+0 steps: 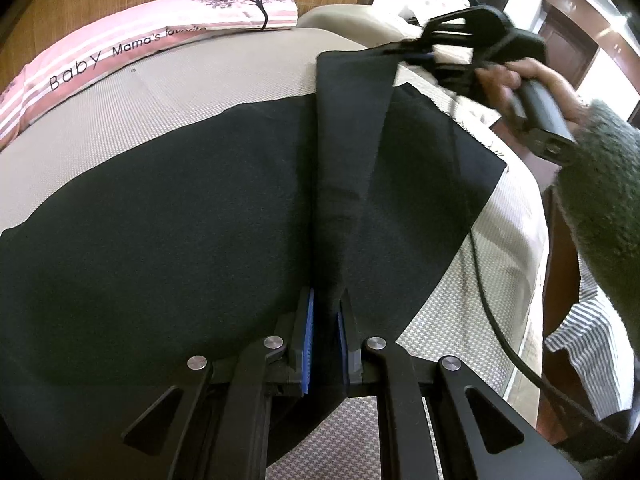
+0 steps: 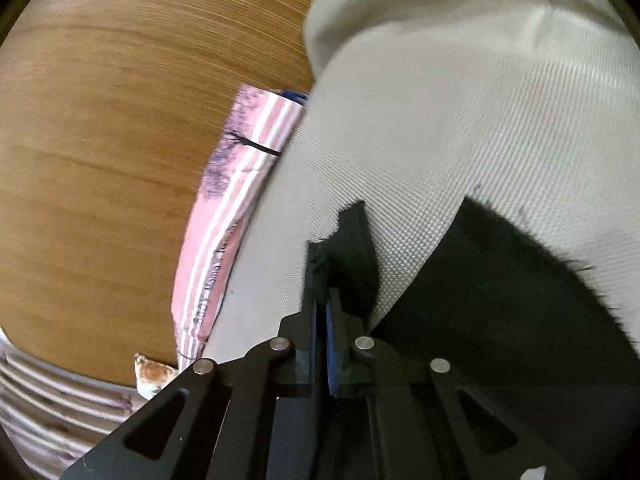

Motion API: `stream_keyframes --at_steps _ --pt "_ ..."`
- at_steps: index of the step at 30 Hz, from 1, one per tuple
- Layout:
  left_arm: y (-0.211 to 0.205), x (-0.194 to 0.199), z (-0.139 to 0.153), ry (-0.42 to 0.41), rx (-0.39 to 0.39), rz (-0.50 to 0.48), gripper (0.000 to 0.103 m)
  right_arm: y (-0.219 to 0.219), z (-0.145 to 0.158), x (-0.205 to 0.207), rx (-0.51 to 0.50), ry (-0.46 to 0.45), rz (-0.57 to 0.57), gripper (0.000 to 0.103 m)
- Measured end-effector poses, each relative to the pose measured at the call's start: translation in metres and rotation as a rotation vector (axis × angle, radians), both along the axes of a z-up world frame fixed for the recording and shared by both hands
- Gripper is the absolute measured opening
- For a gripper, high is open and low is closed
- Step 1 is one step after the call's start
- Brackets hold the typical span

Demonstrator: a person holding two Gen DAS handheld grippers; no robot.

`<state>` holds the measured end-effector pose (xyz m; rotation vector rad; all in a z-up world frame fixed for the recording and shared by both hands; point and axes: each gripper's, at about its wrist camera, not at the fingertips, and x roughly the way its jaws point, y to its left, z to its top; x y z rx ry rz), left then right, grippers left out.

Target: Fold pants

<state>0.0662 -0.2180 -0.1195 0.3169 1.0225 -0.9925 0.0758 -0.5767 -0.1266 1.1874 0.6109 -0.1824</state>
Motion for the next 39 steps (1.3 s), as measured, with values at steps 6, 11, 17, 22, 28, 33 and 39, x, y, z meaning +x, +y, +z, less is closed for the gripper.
stream_keyframes --at_steps 6,11,17,22,28,33,39 --pt "-0.005 -0.010 0.004 -0.067 0.034 -0.020 0.012 0.000 0.022 -0.066 -0.086 0.024 -0.054 0.005" --pt "-0.008 -0.017 0.004 -0.115 0.063 -0.040 0.012 0.008 0.016 -0.129 -0.155 0.109 -0.117 0.004" --pt "-0.013 -0.023 0.004 -0.166 0.106 -0.067 0.012 0.010 -0.026 -0.169 -0.124 0.229 -0.168 0.004" --pt "-0.014 -0.026 0.006 -0.180 0.114 -0.096 0.012 0.012 -0.026 -0.169 -0.161 0.243 -0.168 0.004" --pt "-0.011 -0.034 0.004 -0.184 0.110 -0.136 0.011 0.013 -0.025 -0.169 -0.204 0.265 -0.161 0.003" --pt "-0.012 -0.037 0.003 -0.201 0.119 -0.131 0.013 0.012 -0.037 -0.169 -0.181 0.287 -0.170 0.002" --pt "-0.006 -0.031 0.014 -0.112 0.096 -0.129 0.024 0.010 -0.015 -0.174 -0.201 0.335 -0.177 0.039"
